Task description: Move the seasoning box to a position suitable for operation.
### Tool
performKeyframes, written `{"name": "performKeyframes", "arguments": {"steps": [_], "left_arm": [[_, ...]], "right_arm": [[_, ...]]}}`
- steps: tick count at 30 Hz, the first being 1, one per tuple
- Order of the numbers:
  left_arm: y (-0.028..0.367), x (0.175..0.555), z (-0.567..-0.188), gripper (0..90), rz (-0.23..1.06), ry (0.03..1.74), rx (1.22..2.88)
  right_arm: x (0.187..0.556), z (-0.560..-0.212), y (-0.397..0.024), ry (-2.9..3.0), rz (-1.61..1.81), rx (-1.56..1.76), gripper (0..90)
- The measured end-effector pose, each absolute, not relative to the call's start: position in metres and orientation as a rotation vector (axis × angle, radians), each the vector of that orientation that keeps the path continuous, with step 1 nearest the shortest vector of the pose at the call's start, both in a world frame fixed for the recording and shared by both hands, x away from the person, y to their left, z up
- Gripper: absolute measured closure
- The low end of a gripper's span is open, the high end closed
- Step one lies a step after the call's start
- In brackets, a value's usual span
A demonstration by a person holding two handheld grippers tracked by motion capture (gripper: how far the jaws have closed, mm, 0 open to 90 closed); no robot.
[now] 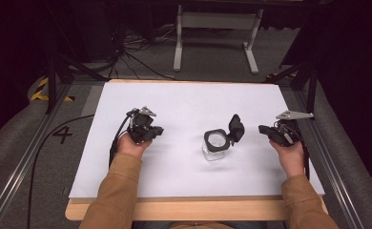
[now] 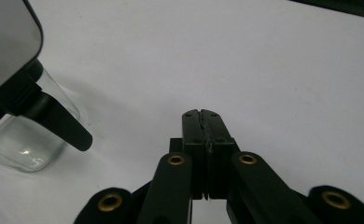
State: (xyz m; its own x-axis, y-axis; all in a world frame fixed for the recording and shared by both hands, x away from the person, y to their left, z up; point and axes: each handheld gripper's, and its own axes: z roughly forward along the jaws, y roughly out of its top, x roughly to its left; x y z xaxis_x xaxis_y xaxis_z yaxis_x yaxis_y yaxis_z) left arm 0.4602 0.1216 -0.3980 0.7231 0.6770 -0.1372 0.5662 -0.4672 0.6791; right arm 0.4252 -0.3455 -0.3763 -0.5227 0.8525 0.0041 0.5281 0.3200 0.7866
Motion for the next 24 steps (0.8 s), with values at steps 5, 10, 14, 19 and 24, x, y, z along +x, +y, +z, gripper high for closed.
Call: {"name": "performKeyframes", "arguments": {"steps": [5,10,14,19,24], "left_arm": [[0.108,0.456,-0.392,80.0,0.177,0.889,2.232],[0.107,0.451,-0.384,74.8,0.192,0.881,2.241],[0.109,0.449,-0.377,74.5,0.185,0.875,2.214],[0.112,0.442,-0.371,72.8,0.206,0.875,2.195],[0.124,0.432,-0.368,72.7,0.210,0.896,2.186]], "right_arm": [[0.421,-0.369,-0.341,2.144,1.094,1.210,89.5],[0.415,-0.357,-0.337,2.134,1.162,1.207,89.5],[0.411,-0.350,-0.331,2.139,1.184,1.179,89.4],[0.406,-0.341,-0.315,2.147,1.213,1.102,89.3],[0.406,-0.326,-0.303,2.149,1.269,1.021,89.3]]}}
